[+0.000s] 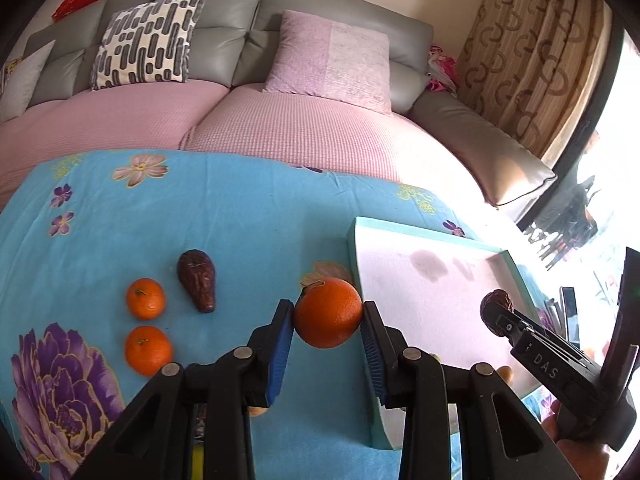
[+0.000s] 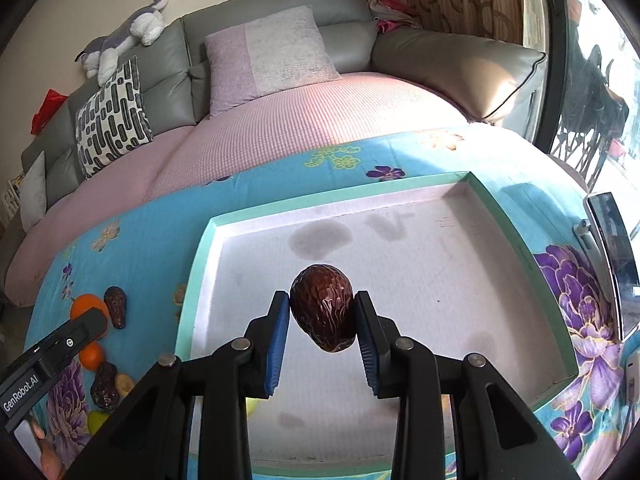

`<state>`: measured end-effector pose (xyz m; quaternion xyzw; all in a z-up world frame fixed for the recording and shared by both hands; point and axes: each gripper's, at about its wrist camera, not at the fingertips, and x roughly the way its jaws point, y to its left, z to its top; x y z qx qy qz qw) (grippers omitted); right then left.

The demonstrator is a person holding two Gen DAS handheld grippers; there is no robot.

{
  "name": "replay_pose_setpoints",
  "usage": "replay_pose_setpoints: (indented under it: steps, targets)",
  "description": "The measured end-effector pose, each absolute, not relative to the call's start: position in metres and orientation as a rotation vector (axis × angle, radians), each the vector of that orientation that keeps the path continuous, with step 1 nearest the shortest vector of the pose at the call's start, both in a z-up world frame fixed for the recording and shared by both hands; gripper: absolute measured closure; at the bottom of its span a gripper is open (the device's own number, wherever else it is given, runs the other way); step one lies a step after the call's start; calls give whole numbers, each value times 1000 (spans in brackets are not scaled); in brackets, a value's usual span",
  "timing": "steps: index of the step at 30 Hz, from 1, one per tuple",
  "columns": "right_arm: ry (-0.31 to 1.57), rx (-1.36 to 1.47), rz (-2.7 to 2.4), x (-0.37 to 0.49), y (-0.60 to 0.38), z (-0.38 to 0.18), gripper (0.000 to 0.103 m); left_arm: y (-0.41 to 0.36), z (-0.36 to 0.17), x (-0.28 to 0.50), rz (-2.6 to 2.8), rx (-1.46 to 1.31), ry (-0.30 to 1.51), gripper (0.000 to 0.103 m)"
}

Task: Organize fruits
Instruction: 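Lower the tangerine into the tray and open the left tool while the right carries the date over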

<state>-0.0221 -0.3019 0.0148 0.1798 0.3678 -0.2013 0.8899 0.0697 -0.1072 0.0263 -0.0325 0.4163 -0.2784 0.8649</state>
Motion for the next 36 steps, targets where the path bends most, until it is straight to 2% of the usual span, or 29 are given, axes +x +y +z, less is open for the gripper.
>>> replay_pose_setpoints:
  steps: [12, 24, 36]
  targets:
    - [759, 433, -554, -54, -349, 14, 68, -175, 19, 45, -730, 40, 842, 67]
    - [769, 462, -589, -62, -366, 7, 68, -190, 5, 52, -704, 71, 820, 67]
    - [868, 458, -590, -52, -369, -14, 68, -204, -19, 58, -691, 112, 889, 67]
